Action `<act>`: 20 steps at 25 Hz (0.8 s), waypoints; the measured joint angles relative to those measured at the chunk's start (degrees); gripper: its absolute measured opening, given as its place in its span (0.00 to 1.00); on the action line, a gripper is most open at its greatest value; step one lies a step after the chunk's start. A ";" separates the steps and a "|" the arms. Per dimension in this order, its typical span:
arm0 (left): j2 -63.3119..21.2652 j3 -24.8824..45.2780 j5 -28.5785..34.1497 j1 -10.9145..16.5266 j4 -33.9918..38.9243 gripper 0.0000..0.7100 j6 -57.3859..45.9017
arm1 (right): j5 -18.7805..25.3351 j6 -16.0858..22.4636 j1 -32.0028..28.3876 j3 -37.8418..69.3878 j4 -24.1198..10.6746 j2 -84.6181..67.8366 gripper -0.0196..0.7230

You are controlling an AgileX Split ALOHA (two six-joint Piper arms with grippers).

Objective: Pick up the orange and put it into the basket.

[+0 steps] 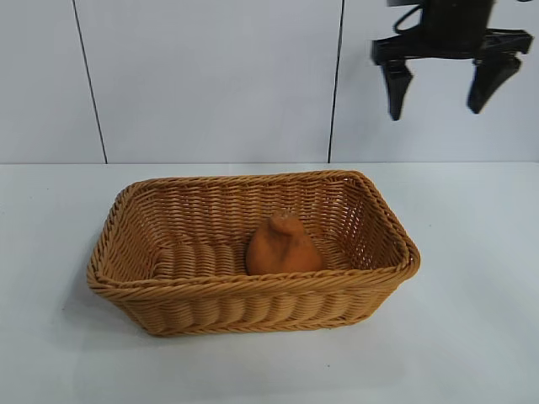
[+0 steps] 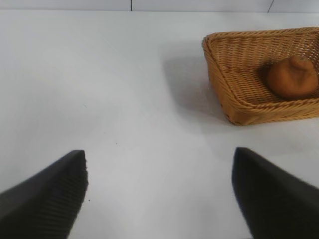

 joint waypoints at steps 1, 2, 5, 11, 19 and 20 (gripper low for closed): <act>0.00 0.00 0.00 0.00 0.00 0.80 0.00 | 0.09 -0.29 -0.36 0.00 0.66 0.00 0.92; 0.00 0.00 0.00 0.00 0.00 0.80 0.00 | 0.15 -0.58 -0.49 0.00 1.27 0.00 0.92; 0.00 0.00 0.00 0.00 0.00 0.80 0.00 | 0.10 -0.99 -0.54 2.63 2.08 -1.71 0.92; 0.00 0.00 0.05 0.00 0.00 0.80 0.00 | 0.07 -2.52 -0.54 20.48 3.56 -13.78 0.92; 0.00 0.00 0.05 0.00 0.00 0.80 0.00 | 0.29 -4.83 -0.54 49.82 8.59 -40.66 0.92; 0.00 0.00 0.05 0.00 0.00 0.80 0.00 | 0.29 -4.83 -0.54 52.85 8.59 -43.60 0.92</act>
